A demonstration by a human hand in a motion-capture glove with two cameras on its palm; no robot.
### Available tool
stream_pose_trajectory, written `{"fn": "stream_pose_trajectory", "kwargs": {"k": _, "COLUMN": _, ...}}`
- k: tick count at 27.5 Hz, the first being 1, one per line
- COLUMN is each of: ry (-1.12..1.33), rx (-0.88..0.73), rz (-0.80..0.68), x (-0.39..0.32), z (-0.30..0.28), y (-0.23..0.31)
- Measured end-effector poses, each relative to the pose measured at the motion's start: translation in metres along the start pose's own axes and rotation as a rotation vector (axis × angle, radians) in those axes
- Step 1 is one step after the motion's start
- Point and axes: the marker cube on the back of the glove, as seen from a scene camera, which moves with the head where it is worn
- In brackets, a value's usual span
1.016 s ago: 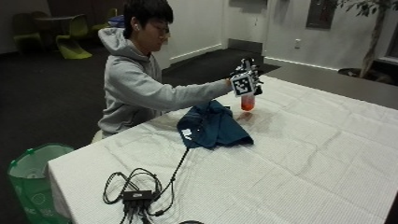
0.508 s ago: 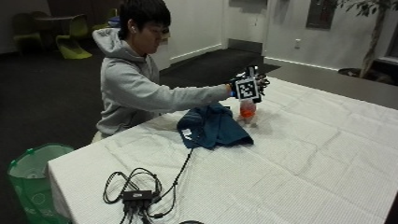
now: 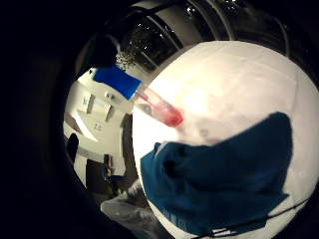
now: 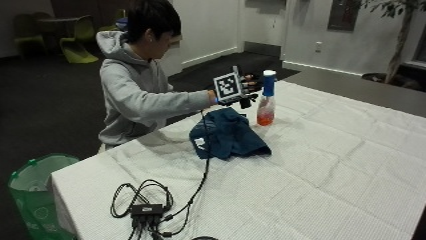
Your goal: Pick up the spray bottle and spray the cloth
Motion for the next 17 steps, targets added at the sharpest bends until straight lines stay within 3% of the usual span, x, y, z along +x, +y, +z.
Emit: {"fn": "stream_pose_trajectory", "kwargs": {"k": 17, "ry": 0.055, "rx": 0.366, "rz": 0.08, "x": -0.007, "z": -0.156, "y": 0.146}}
